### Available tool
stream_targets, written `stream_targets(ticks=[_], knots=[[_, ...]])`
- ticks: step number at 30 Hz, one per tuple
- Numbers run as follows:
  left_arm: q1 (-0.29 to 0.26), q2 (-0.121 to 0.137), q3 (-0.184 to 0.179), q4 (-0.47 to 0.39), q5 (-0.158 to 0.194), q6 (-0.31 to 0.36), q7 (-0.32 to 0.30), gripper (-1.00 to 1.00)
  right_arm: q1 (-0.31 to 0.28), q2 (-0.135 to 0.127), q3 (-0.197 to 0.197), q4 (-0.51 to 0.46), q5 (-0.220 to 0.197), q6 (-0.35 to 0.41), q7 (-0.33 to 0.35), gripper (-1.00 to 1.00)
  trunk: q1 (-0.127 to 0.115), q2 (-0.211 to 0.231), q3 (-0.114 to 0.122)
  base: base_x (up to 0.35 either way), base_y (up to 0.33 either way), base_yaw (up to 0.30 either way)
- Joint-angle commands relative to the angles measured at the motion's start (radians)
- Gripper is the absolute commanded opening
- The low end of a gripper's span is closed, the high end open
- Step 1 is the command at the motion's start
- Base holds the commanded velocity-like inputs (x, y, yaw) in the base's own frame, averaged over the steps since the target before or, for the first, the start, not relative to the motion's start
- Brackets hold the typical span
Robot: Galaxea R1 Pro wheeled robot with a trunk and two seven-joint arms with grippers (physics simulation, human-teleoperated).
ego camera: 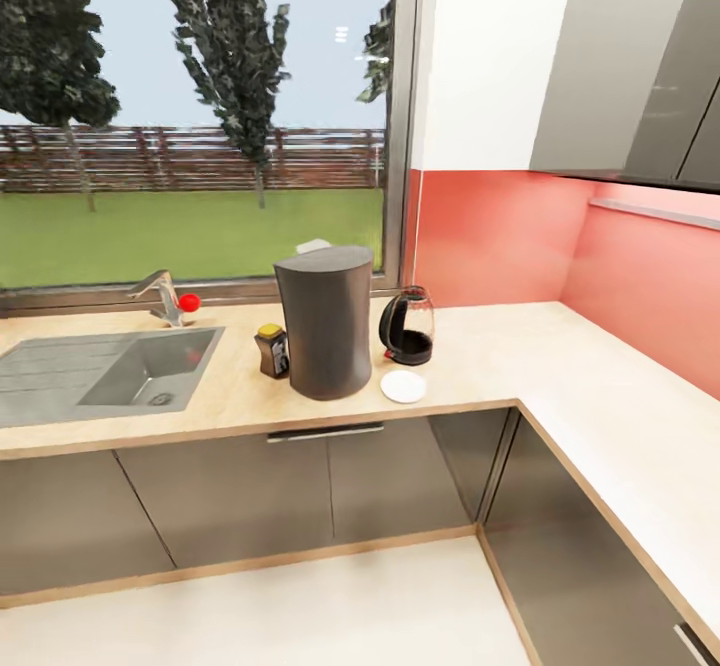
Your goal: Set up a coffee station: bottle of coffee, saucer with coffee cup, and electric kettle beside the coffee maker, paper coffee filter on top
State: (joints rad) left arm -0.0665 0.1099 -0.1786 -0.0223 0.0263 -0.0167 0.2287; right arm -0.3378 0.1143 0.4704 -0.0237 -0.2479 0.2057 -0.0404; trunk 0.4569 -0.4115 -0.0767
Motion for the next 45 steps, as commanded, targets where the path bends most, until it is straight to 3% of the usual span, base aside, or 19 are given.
stream_targets(ticks=[1,16,28,31,32,35,36,38,40,45], knots=[[-0.001,0.0,-0.007,0.001,0.003,-0.002,0.003,1.0,0.005,-0.008,0.008,-0.002,-0.01,0.006,-0.004,1.0,0.001,-0.002,-0.002,0.0,0.0,0.273],[-0.001,-0.002,-0.007,0.001,0.003,-0.002,0.002,1.0,0.091,-0.076,0.009,-0.002,-0.011,0.005,-0.006,1.0,0.001,-0.002,-0.002,0.0,0.0,0.273],[-0.003,-0.002,-0.006,0.001,0.005,-0.002,0.0,1.0,0.115,-0.072,0.01,-0.005,-0.014,0.003,-0.004,1.0,0.001,-0.002,-0.003,0.062,0.111,0.273],[-0.004,0.0,-0.004,0.001,0.008,-0.002,-0.005,1.0,0.115,-0.071,0.008,-0.007,-0.021,-0.03,-0.003,1.0,0.001,-0.002,-0.004,0.147,0.278,0.273],[-0.004,0.001,-0.004,0.001,0.01,-0.002,-0.006,1.0,0.115,-0.071,0.008,-0.008,-0.032,-0.036,-0.002,1.0,0.001,-0.002,-0.005,0.148,0.28,0.273],[-0.004,0.002,-0.003,0.001,0.012,-0.002,-0.007,1.0,0.115,-0.071,0.007,-0.007,-0.117,-0.052,-0.001,1.0,0.001,-0.002,-0.006,0.148,0.28,0.273],[-0.004,0.003,-0.002,0.001,0.014,-0.002,-0.008,1.0,0.115,-0.073,0.007,-0.006,-0.174,-0.055,-0.001,1.0,0.001,-0.002,-0.006,0.148,0.282,0.273],[-0.004,0.003,-0.001,0.001,0.014,-0.002,-0.008,1.0,0.115,-0.075,0.009,-0.006,-0.227,-0.057,0.0,1.0,0.001,-0.002,-0.007,0.144,0.285,0.273],[-0.004,0.003,-0.001,0.001,0.015,-0.002,-0.008,1.0,0.115,-0.075,0.01,-0.006,-0.25,-0.058,0.0,1.0,0.001,-0.002,-0.008,0.141,0.288,0.273],[-0.004,0.003,-0.001,0.001,0.015,-0.002,-0.008,1.0,0.115,-0.075,0.011,-0.005,-0.263,-0.058,0.0,1.0,0.001,-0.002,-0.01,0.139,0.29,0.273]])
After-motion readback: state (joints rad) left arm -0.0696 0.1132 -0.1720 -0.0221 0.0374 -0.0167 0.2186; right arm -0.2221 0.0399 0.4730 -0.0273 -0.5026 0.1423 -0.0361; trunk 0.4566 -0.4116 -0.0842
